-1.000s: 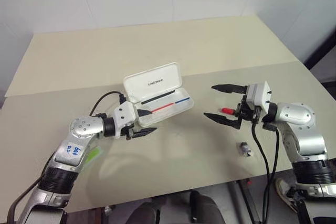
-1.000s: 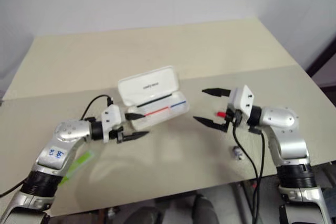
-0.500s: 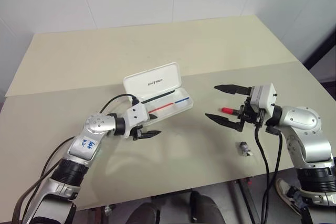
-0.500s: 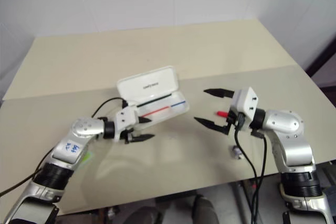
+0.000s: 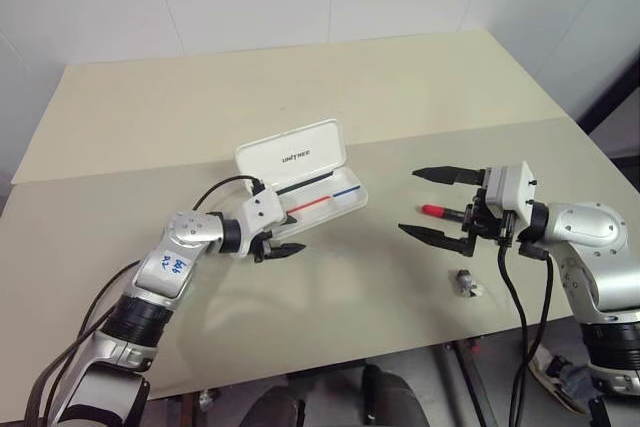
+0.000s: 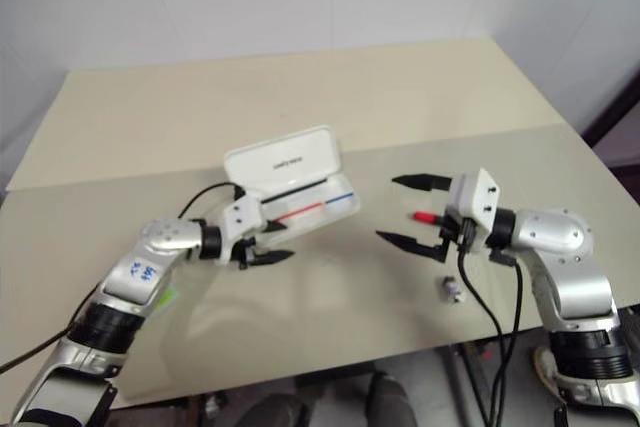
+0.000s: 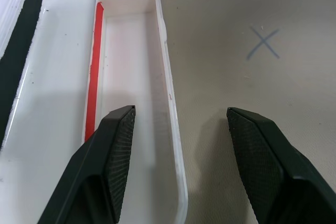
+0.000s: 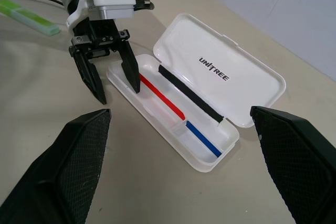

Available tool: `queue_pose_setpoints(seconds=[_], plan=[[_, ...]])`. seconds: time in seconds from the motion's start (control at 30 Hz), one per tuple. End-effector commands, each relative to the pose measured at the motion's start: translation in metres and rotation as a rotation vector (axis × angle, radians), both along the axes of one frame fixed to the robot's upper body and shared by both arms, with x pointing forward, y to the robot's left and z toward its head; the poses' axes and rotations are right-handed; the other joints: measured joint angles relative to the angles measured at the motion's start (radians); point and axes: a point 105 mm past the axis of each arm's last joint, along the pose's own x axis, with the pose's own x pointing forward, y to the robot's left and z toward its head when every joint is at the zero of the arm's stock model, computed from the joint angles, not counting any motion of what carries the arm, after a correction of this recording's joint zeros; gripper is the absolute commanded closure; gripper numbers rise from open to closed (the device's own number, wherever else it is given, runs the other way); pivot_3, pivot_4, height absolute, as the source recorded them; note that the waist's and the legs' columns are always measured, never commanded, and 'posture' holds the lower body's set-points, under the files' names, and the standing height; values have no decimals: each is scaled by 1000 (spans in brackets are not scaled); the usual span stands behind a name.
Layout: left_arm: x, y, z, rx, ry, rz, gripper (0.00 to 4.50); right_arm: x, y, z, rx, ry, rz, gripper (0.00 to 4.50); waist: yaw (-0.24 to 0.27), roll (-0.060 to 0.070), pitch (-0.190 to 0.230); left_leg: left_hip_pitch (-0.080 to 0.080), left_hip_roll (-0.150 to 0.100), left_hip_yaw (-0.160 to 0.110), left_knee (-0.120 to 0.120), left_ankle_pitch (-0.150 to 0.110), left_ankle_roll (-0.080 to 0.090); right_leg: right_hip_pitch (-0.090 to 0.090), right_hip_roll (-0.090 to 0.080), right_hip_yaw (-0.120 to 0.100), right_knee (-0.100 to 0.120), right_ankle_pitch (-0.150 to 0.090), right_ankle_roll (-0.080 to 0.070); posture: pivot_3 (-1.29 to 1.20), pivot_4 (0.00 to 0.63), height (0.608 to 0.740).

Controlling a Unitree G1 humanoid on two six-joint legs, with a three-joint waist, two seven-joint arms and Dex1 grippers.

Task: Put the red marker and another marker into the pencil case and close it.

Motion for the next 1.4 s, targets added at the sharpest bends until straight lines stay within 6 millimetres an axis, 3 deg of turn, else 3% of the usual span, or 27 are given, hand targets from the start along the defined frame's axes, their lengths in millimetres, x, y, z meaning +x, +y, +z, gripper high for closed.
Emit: queue_pose_setpoints(seconds=[0.03,0.33,0.47,0.7,0.97,1.4], plan=[[-1,1,-9,75,31,-2,1580,-4,-4,23,-4,-76,13,0,0,0,0,0,0,0,0,0,0,0,0,0,0,0,0,0,150,740],[-6,0,-21,126,66,-14,4464,-4,-4,32,-19,-100,24,0,3,-1,-1,1,0,0,0,0,0,0,0,0,0,0,0,0,150,740],[-11,-4,-26,126,76,-31,4486,-2,-4,34,-21,-106,26,0,3,-1,-2,1,0,0,0,0,0,1,0,0,0,0,0,0,150,740],[-28,-23,-10,29,52,-166,4486,-2,-3,32,-28,-92,35,0,4,-1,-2,1,0,0,0,-1,1,0,0,0,0,0,0,0,150,740],[-51,-26,1,37,17,-262,4486,-1,-5,28,-31,-68,38,0,1,0,-2,0,-3,0,-1,-3,4,-2,-2,-1,0,0,0,0,150,740],[-72,-25,-6,34,70,-176,4486,-5,-3,21,-27,-29,50,0,0,0,-2,1,-3,0,0,-4,5,-2,-2,0,0,0,0,0,150,740]])
